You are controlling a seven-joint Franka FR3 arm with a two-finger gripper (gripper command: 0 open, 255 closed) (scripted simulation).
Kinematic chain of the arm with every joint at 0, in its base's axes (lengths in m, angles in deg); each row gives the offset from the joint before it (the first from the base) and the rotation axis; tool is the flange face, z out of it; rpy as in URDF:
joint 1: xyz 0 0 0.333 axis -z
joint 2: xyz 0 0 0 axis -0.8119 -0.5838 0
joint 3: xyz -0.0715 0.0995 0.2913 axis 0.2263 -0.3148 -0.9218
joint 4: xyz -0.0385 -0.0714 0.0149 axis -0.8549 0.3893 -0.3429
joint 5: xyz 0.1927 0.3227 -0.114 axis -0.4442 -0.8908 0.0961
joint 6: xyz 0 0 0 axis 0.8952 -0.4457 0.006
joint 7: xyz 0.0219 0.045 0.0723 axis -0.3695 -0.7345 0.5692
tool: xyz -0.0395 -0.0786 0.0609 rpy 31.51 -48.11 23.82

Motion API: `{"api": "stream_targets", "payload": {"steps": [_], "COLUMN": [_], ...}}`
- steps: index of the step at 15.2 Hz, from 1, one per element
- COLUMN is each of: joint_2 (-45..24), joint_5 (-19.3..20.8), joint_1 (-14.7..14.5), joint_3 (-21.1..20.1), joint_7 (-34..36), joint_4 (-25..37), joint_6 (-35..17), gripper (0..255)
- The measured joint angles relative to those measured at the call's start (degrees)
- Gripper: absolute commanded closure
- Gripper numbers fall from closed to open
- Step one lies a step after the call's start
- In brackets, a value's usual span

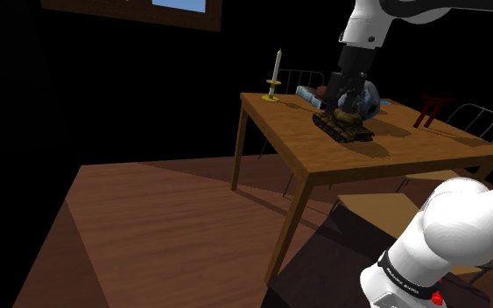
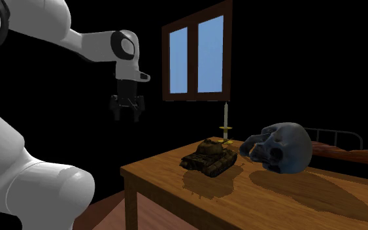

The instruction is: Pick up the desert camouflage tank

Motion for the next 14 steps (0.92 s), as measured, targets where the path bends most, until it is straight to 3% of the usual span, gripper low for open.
{"api": "stream_targets", "payload": {"steps": [7,14], "joint_2": [-9.15,-19.58], "joint_5": [2.88,3.36], "joint_1": [3.41,6.11], "joint_3": [6.33,12.04], "joint_7": [-4.31,-8.18], "joint_4": [5.23,12.25], "joint_6": [-4.08,-7.62], "gripper": [0,0]}}
